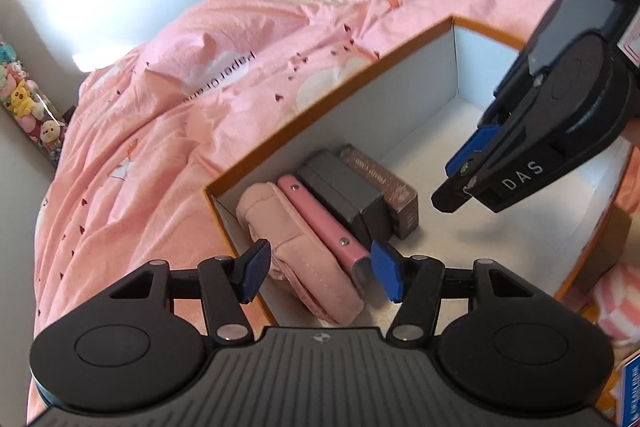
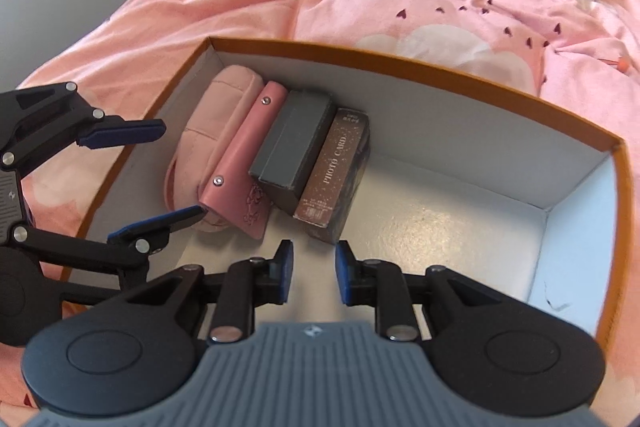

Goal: Organize objects
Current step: 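Withdraw both open grippers up out of the orange box, then grasp the tan cardboard box with the right gripper and lift it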

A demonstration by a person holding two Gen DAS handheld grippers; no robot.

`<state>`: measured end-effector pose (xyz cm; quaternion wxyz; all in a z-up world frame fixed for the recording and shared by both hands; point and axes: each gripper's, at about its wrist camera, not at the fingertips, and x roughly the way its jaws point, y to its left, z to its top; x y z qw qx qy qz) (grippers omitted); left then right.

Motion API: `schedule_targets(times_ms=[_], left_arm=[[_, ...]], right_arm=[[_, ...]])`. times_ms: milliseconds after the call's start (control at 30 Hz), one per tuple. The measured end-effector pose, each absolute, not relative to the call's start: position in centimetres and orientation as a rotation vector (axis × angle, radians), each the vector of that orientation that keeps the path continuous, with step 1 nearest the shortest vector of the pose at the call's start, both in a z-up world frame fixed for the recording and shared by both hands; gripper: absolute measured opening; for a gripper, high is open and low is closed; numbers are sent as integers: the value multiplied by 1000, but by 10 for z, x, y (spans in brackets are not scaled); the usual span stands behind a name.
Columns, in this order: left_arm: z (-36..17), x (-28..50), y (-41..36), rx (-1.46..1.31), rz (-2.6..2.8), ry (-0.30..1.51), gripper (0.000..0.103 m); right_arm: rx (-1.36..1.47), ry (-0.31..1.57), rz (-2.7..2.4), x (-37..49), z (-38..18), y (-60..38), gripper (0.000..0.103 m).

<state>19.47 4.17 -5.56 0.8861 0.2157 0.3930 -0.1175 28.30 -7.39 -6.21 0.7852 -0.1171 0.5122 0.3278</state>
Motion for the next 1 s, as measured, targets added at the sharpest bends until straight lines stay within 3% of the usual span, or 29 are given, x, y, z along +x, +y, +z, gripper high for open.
schedule_targets(times_ms=[267, 433, 667, 1000], left_arm=[[-12, 156, 35, 258, -278, 741, 68], [-7, 135, 32, 79, -339, 807, 63], [-41, 115, 34, -172, -398, 967, 63], [-98, 97, 16, -254, -404, 1152, 60]], right_arm=[[-131, 970, 703, 236, -19, -115, 24], [-53, 920, 681, 202, 0, -141, 24], [-56, 970, 595, 158, -2, -170, 24], [-191, 1082, 489, 121, -42, -189, 25]])
